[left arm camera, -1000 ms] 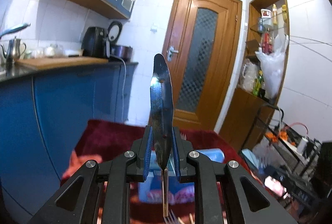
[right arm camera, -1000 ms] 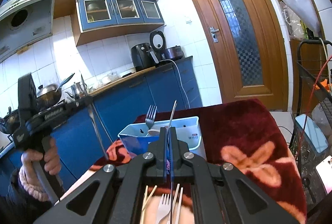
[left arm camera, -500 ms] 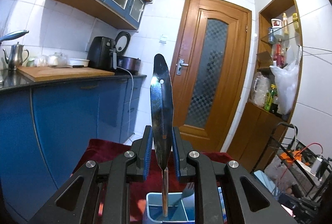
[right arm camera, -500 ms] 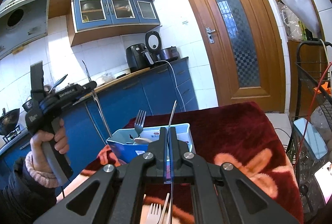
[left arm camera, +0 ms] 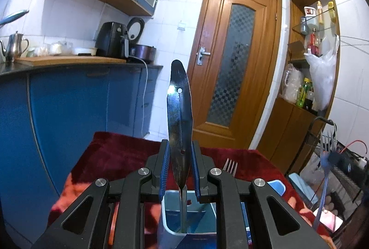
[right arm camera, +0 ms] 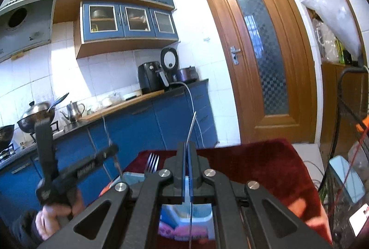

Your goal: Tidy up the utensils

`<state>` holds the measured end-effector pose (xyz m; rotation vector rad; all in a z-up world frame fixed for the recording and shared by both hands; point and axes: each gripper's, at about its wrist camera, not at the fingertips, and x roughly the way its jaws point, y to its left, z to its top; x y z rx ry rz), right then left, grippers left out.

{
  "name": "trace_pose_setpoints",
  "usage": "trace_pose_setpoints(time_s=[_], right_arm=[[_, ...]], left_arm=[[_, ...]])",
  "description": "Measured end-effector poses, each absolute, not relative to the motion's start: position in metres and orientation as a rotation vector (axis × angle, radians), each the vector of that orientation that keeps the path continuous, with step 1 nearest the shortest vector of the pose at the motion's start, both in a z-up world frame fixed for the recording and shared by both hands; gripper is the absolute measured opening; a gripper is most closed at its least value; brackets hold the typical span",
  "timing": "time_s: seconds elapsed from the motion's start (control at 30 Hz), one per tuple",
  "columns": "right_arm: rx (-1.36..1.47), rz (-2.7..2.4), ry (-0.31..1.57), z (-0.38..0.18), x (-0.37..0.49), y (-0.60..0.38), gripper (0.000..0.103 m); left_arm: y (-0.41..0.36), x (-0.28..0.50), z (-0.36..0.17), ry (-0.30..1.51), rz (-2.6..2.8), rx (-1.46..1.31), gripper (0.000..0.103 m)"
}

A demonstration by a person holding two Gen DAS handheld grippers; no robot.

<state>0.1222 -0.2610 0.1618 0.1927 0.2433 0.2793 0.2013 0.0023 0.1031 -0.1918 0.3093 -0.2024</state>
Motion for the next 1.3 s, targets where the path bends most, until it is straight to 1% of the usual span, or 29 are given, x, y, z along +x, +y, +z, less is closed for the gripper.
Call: trace_pose_setpoints(time_s=[0.17,0.43,0.7,1.0,1.07,1.17,1.2,1.3], right_arm=[[0.222,0.265,0.191,0.166,0.145,-0.258,0.003],[0.234,0.216,0.154,0.156,0.174,-0.257,0.003],[0.191,0.212,0.199,0.133,0.183,-0.253,0.003],[0.125,0.243,0.24,0.126,0.177,-0.242,0.003],[0.127,0.251,0.256,0.125,0.176,-0.241,0.003],[0.152,0.264,0.268,0.125,0.175,-0.245,0.014],[0.162,0.267,0.268,0.126,0.174,-0.246,0.016],[0.183,0.269,0.261,0.13,0.168,-0.25,0.021]], left_arm=[[-0.001,0.2,0.093,0.321,-0.219,-0.186,0.018],[-0.005,0.198,0.083,0.327,-0.234,-0.175,0.018],[-0.004,0.204,0.077,0.347,-0.24,-0.187,0.018],[-0.008,0.206,0.074,0.384,-0.255,-0.184,0.019],[-0.009,0.206,0.073,0.405,-0.259,-0.186,0.02],[-0.009,0.203,0.073,0.416,-0.256,-0.189,0.028],[-0.008,0.201,0.074,0.416,-0.257,-0.191,0.031],[-0.006,0.195,0.078,0.414,-0.258,-0.196,0.037]])
